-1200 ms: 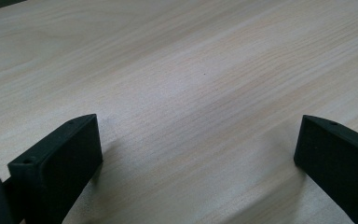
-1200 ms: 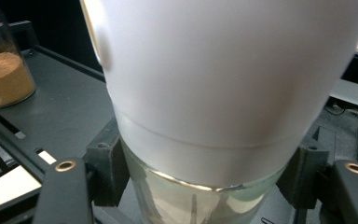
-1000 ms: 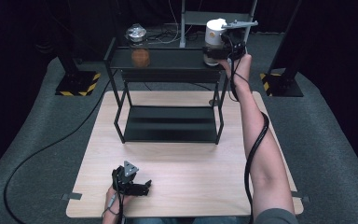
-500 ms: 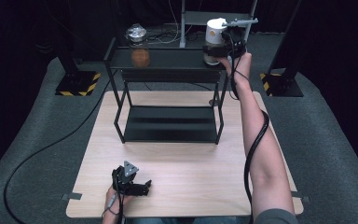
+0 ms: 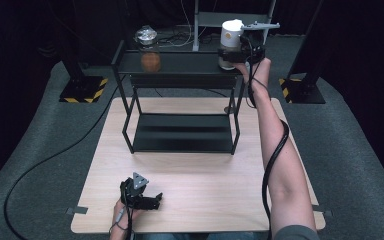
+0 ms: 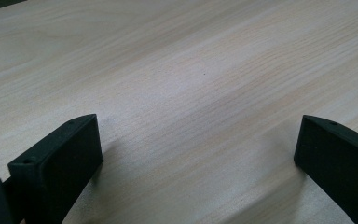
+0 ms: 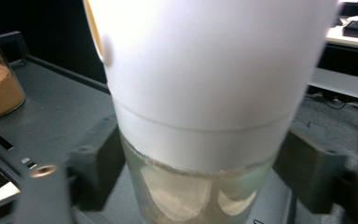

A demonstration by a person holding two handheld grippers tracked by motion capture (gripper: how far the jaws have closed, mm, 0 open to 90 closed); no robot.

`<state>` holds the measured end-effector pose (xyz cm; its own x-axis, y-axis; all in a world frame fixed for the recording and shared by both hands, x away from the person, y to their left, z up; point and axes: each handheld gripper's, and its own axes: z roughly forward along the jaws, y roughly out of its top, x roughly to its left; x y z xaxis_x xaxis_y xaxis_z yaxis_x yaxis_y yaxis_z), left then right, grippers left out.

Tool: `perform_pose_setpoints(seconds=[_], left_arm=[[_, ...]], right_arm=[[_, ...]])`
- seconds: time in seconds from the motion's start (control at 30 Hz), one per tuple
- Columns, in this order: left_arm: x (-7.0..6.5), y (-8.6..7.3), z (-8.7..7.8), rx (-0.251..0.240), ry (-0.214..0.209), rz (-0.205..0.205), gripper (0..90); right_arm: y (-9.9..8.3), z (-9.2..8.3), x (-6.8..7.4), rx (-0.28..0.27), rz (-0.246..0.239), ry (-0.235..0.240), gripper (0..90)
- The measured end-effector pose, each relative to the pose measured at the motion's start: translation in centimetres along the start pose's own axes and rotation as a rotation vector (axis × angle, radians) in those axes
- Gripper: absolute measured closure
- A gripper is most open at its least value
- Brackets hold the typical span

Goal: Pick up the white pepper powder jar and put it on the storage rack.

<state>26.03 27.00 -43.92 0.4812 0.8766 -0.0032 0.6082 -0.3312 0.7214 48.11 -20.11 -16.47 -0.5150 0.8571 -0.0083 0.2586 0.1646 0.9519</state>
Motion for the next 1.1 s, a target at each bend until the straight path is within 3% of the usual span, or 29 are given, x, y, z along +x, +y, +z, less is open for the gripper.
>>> perform_pose_setpoints(seconds=[0.2, 0.6, 0.8, 1.1], left_arm=[[0.0, 0.0, 0.0, 0.0, 0.0, 0.0, 0.3], [0.0, 0.0, 0.0, -0.002, 0.0, 0.0, 0.3], [0.0, 0.0, 0.0, 0.0, 0.0, 0.001, 0.3], [0.0, -0.1, 0.0, -0.004, -0.001, 0.0, 0.3]], right_arm=[[-2.0, -1.8, 1.0, -0.062, -0.023, -0.027, 4.1], [-6.7, -6.1, 2.4, -0.168, -0.068, -0.063, 1.2], [-10.1, -8.7, 3.4, -0.216, -0.097, -0.065, 0.8], [-16.2, -12.3, 4.4, -0.201, -0.136, -0.076, 0.1]])
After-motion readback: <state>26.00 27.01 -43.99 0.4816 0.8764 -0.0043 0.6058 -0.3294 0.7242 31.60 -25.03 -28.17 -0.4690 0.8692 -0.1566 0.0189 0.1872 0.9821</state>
